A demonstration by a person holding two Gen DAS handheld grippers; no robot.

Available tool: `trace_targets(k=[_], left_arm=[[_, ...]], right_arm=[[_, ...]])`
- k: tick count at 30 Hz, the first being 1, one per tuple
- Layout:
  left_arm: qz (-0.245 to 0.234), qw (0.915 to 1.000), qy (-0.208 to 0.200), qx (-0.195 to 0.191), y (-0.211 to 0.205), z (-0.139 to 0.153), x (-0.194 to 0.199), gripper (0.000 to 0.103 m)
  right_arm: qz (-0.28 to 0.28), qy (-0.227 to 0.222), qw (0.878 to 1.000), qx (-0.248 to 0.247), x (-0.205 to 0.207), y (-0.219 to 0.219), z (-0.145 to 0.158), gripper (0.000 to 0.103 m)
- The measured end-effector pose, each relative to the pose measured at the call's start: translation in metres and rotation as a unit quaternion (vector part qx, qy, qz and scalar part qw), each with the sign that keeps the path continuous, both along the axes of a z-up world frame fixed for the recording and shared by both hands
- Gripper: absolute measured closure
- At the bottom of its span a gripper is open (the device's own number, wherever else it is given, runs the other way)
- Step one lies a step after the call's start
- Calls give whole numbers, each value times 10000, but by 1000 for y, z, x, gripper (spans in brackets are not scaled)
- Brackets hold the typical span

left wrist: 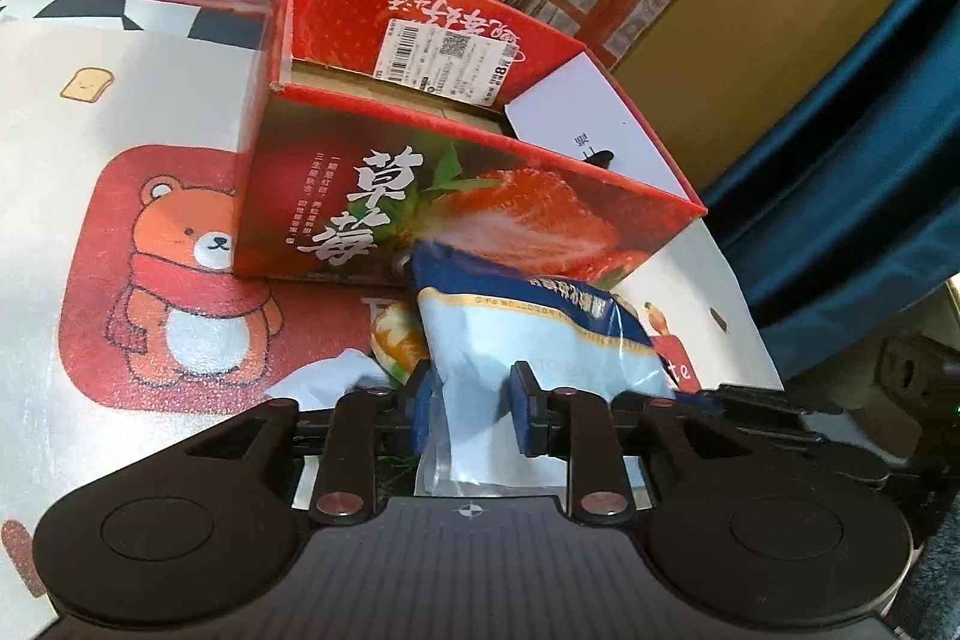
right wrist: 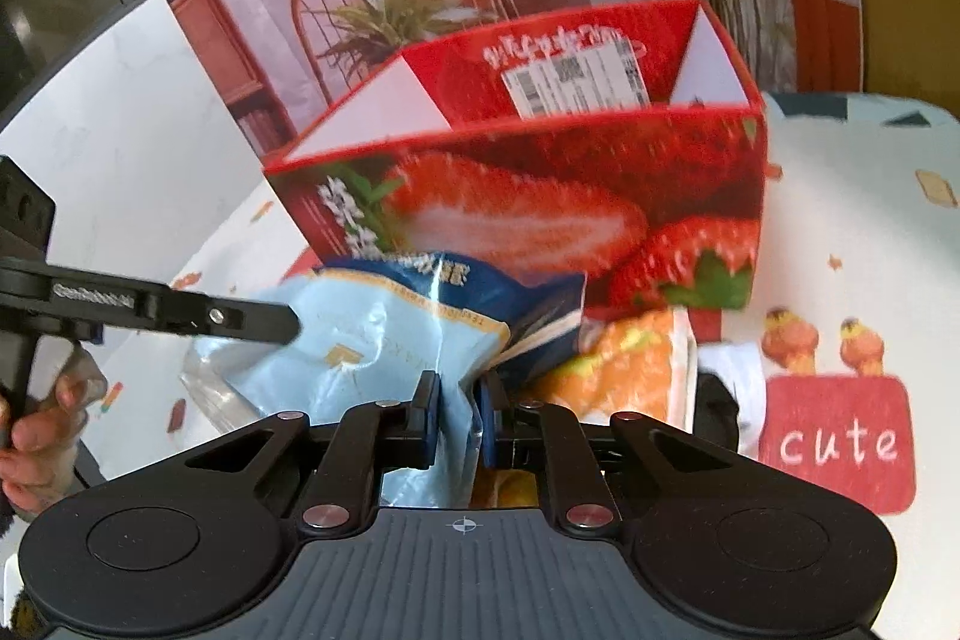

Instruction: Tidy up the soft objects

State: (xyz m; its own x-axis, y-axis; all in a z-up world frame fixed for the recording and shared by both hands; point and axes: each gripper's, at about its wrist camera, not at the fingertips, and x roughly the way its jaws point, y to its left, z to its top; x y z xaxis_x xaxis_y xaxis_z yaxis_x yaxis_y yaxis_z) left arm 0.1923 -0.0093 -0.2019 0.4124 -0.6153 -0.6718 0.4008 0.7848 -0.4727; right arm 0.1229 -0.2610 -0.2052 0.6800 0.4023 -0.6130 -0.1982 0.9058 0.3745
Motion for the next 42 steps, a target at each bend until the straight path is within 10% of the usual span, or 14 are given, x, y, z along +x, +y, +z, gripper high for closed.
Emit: trace_targets(k=[13, 19, 42], left_arm=[[161, 9994, 185, -264, 0, -7, 27, 53], [-116, 9997, -180, 93, -18, 3, 17, 82], [727, 9808, -1752, -459, -4, 108, 34, 83]], right_arm=[[94, -31, 9999, 46, -1, -2, -17, 91], [108, -97, 9998, -132, -1, 3, -12, 91], [395, -1955, 9736, -1110, 53, 20, 118, 93]])
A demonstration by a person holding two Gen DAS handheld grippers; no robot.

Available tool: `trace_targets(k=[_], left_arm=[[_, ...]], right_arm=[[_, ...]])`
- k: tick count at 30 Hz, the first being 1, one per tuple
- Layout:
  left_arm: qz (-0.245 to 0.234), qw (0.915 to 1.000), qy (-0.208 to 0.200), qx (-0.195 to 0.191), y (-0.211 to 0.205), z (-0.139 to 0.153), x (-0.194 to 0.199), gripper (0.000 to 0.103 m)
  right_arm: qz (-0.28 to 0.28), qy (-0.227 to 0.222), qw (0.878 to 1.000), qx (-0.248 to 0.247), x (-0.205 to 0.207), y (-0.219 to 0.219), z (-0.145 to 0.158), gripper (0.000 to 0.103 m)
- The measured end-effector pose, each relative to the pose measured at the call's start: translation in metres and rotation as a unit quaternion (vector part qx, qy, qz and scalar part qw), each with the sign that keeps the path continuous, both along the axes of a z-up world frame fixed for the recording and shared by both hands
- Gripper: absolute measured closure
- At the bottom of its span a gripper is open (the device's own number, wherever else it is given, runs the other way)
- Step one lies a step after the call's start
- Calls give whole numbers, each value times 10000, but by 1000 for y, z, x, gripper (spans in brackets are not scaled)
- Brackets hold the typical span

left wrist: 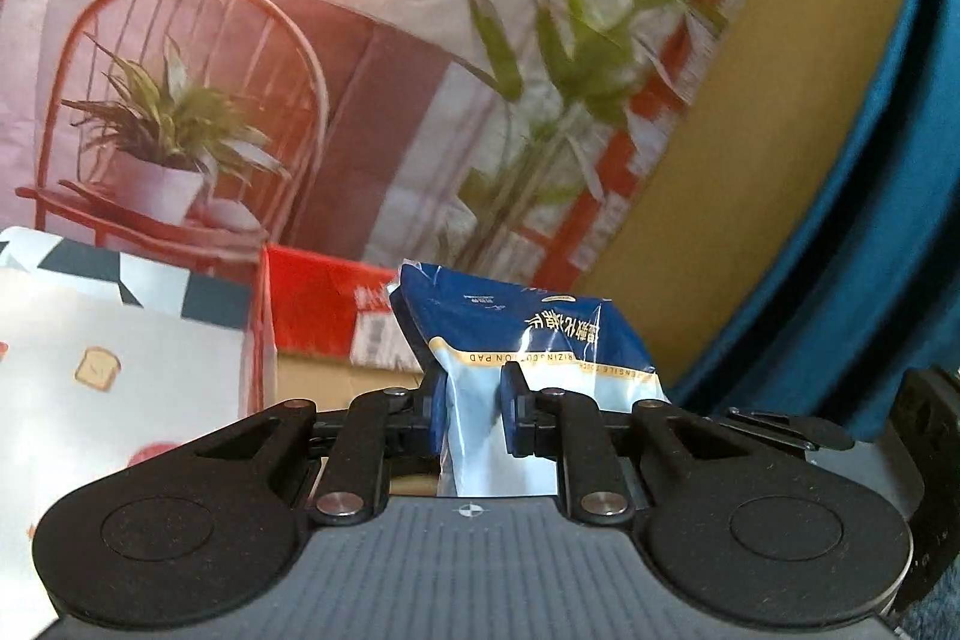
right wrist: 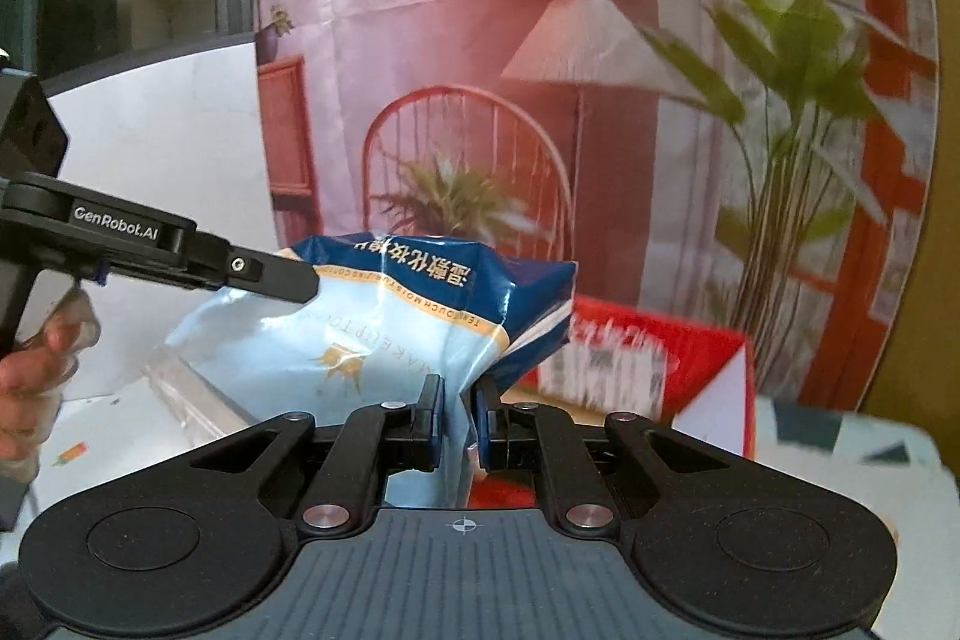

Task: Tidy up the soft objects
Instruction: 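Carry the snack bag into the red box and open both tools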

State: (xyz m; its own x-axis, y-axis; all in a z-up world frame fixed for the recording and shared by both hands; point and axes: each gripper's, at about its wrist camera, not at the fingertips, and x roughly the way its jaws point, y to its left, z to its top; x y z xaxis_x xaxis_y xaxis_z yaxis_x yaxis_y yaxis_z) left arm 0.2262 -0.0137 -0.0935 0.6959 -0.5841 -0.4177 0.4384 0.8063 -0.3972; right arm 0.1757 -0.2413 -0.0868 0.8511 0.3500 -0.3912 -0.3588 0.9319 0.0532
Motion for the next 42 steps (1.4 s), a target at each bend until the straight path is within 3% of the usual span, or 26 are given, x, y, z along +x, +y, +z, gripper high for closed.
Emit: trace_targets(k=[9, 18, 24, 29, 31, 33, 37, 42], left_arm=[[329, 9987, 174, 335, -19, -21, 67, 83], [326, 9940, 574, 870, -36, -55, 111, 83], [173, 9888, 642, 1337, -44, -68, 117, 76], [191, 9869, 565, 1496, -42, -68, 112, 49], [224, 9871, 547, 1486, -38, -64, 108, 48], [225, 9881, 567, 1412, -33, -61, 102, 48], [154, 9895, 528, 1334, -26, -55, 83, 48], [143, 9900, 466, 1326, -16, -50, 49, 48]], right_arm=[[-341, 23, 9985, -428, 81, 3, -16, 93], [-535, 708, 9945, -557, 134, 2, -52, 93], [-652, 1378, 9874, -430, 143, 1, -70, 93], [-817, 1710, 9810, -425, 146, 3, -79, 88], [-892, 1702, 9801, -494, 144, 3, -80, 77], [-958, 1665, 9800, -526, 139, 3, -79, 76], [-928, 1534, 9832, -356, 123, -4, -68, 62], [-799, 1272, 9886, -143, 86, -10, -52, 62]])
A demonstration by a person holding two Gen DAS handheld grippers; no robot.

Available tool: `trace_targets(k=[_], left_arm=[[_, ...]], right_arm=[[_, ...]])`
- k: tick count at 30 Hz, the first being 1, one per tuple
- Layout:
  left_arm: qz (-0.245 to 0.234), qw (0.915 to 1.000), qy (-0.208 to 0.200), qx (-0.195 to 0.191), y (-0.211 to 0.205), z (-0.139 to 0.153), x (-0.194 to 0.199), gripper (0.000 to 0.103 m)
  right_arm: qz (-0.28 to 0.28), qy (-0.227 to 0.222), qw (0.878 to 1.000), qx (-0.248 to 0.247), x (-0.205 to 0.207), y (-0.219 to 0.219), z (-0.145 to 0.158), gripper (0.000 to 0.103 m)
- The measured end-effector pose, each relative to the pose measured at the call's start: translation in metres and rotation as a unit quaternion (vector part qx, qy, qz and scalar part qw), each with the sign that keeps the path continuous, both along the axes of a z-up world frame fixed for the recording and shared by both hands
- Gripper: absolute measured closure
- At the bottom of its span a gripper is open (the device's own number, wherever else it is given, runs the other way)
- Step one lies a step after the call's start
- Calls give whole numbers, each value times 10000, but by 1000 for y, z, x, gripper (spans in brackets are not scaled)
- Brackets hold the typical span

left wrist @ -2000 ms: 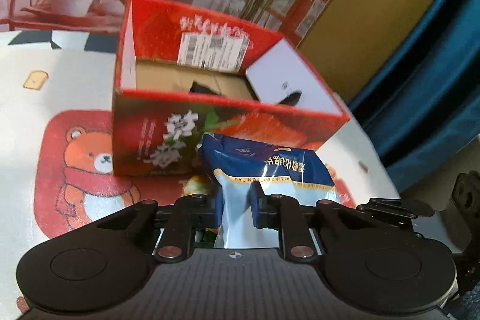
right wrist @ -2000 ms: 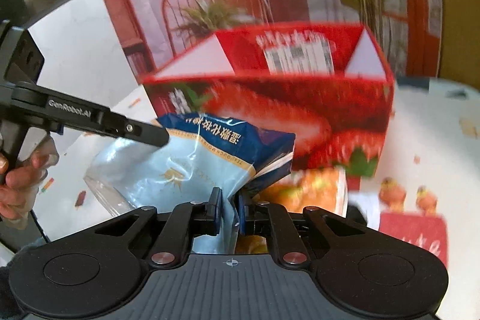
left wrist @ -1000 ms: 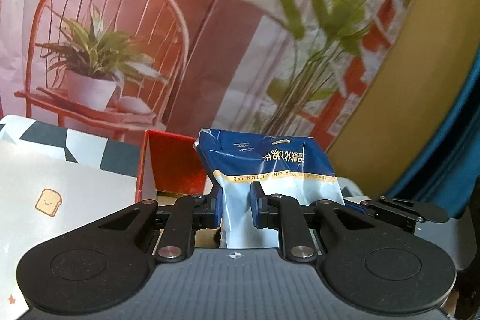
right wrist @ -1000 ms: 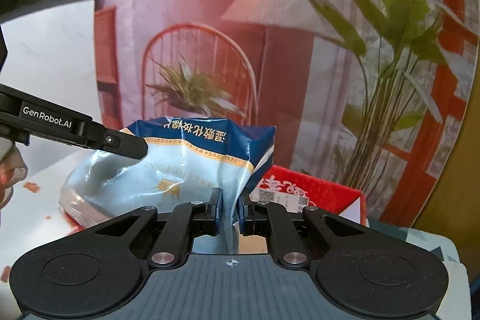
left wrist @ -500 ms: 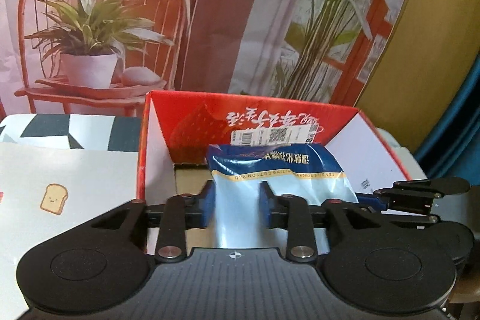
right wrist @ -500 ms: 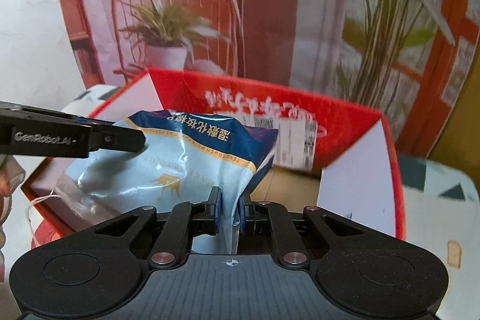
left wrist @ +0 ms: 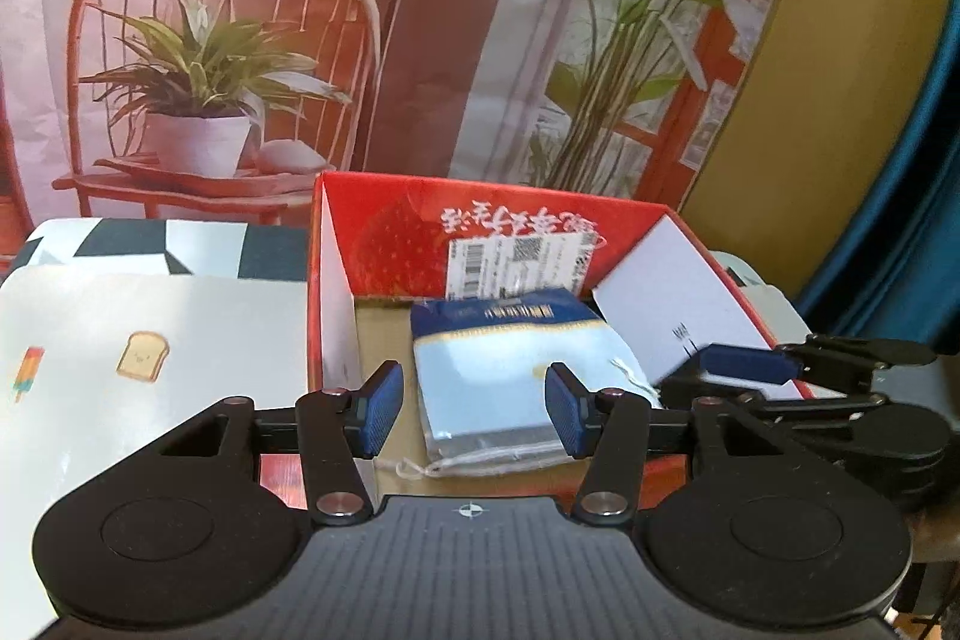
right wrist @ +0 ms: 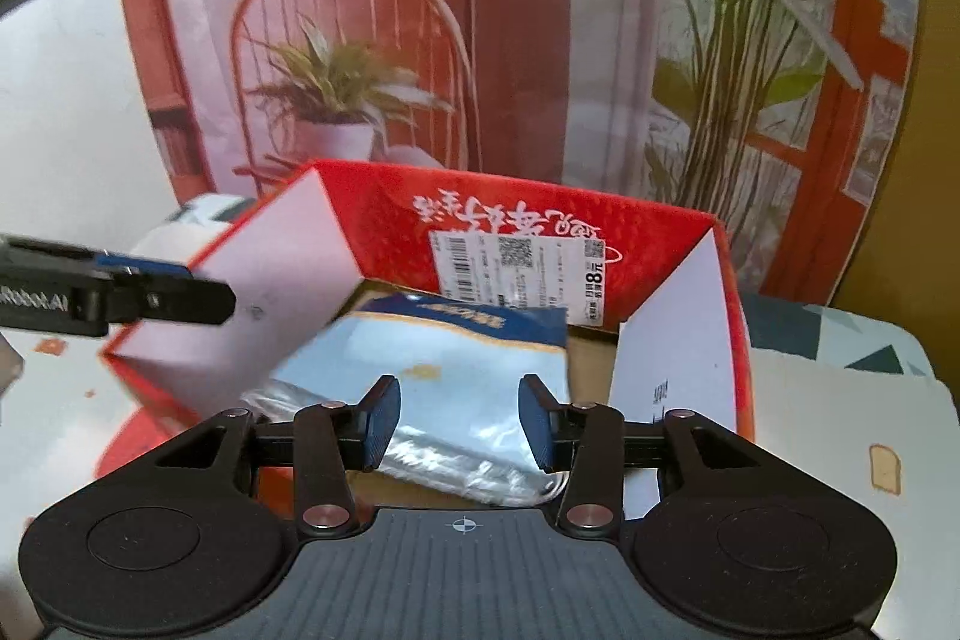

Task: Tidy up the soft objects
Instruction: 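Carry the snack bag into the red box and open both tools, then move both tools down to the orange patterned pillow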

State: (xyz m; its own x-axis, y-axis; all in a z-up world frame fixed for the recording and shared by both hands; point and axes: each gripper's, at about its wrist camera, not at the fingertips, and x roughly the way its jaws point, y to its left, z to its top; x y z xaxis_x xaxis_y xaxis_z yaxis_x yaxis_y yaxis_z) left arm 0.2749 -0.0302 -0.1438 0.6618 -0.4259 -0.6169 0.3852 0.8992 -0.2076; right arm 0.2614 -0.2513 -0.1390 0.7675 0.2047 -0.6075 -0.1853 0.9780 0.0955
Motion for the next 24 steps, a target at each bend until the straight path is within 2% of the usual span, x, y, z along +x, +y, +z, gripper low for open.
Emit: trace_targets(k=[5, 10, 24], left_arm=[[26, 9999, -96, -72, 9, 1, -38, 48], [-4, 9998, -181, -22, 8, -4, -69, 48], [-138, 9997, 171, 48, -1, -42, -103, 48]], right_arm=[[146, -366, 9990, 209, -46, -4, 14, 62], [173, -453, 9982, 346, -87, -9, 9, 62], [50, 80, 9991, 404, -143, 1, -54, 62]])
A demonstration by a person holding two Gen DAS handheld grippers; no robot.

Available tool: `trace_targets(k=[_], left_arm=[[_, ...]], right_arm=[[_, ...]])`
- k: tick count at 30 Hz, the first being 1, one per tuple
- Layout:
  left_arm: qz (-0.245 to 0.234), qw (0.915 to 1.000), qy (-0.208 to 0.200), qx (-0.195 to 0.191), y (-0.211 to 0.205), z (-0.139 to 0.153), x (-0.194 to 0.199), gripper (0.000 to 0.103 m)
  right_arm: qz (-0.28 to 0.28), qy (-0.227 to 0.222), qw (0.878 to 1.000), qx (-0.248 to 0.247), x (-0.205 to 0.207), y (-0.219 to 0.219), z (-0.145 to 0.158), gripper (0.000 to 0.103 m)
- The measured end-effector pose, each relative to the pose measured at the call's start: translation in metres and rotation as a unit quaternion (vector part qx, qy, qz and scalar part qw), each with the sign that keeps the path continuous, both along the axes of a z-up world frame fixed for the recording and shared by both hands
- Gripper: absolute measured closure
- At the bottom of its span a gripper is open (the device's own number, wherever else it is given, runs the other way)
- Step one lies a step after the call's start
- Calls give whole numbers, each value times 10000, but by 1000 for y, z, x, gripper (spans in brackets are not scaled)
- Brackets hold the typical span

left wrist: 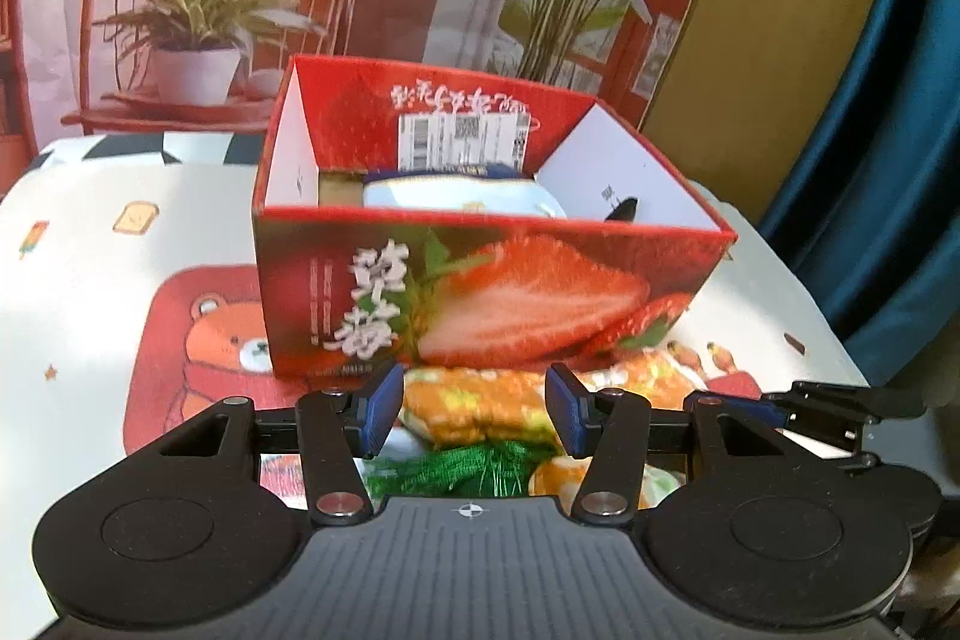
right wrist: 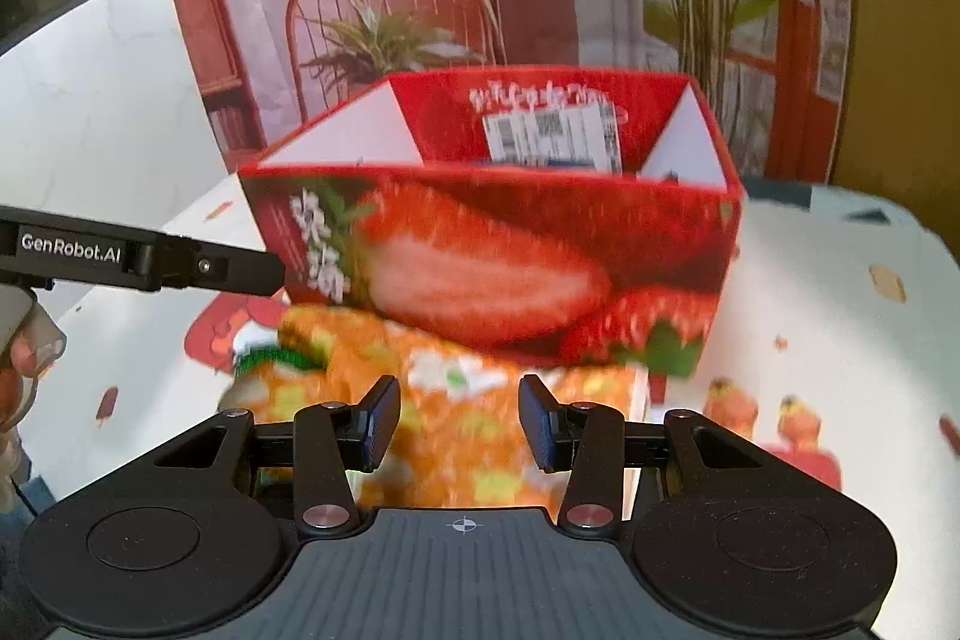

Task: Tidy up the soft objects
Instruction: 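Move both tools down to the orange patterned pillow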

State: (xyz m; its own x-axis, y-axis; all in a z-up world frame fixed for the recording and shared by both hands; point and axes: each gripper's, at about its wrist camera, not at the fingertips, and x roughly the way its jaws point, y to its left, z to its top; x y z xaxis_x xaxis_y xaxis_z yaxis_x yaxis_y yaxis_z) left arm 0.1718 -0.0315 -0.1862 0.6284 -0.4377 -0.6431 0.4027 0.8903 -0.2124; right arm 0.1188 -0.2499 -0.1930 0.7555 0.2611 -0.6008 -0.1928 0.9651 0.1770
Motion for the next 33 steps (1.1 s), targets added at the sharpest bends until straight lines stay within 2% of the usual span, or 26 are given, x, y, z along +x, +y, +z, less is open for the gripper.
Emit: trace_targets(k=[5, 9, 18, 33], left_arm=[[20, 10000, 91, -7, 2, -7, 2, 48], [49, 9998, 176, -3, 5, -13, 5, 48], [234, 9984, 455, -224, 13, -27, 19, 45], [223, 9979, 476, -379, 13, -24, 4, 45]], right_arm=[[9, 203, 9997, 106, -5, 5, -18, 62], [117, 194, 9997, 66, -3, 12, -26, 61], [234, 134, 9996, 42, 3, 15, -32, 61], [138, 121, 9998, 92, -6, 11, -26, 62]])
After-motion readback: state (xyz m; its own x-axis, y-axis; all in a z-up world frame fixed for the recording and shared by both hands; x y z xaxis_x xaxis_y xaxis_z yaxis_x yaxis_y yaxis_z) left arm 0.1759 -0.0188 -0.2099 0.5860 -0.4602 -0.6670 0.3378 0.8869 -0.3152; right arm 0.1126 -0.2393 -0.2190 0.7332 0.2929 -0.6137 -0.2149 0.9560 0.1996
